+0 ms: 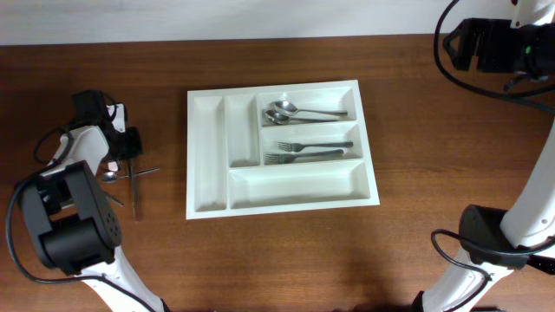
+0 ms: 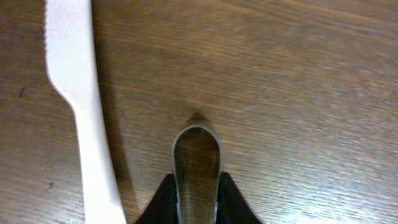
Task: Pack container
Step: 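Lower the left gripper onto the metal tongs and grasp them, then lift the tongs with the left gripper and swing them over the tray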
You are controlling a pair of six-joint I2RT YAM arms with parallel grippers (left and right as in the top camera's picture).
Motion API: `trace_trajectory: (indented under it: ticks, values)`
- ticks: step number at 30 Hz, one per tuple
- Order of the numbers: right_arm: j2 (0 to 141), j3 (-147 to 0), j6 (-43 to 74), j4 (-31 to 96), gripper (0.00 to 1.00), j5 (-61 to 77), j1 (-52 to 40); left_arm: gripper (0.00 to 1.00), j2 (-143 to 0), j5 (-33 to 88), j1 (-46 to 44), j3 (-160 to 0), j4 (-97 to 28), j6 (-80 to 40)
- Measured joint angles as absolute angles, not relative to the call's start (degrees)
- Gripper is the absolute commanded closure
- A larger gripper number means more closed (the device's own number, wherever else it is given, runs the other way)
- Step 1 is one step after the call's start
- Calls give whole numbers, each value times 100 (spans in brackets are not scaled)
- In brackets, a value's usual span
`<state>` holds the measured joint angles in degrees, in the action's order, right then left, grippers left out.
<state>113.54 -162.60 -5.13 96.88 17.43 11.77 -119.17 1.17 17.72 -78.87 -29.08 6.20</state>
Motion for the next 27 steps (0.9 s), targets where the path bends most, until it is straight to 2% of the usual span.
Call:
trace_trajectory:
  ticks: [6, 10, 22, 27]
  values:
    - [11354, -16260, -510, 9688, 1, 1743, 1177, 98, -11928, 128, 1772, -7959, -3057, 635]
    - [11354, -16260, -508, 9688, 1, 1743, 1177, 98, -12016, 123, 1772, -8287, -3743, 711]
    - [11354, -16260, -510, 9690, 1, 1743, 1177, 98, -12184, 211, 1752, -11024, -6379, 923]
    - [11354, -16260, -508, 9688, 1, 1743, 1177, 98, -12184, 685, 1557, -11664, -6919, 921]
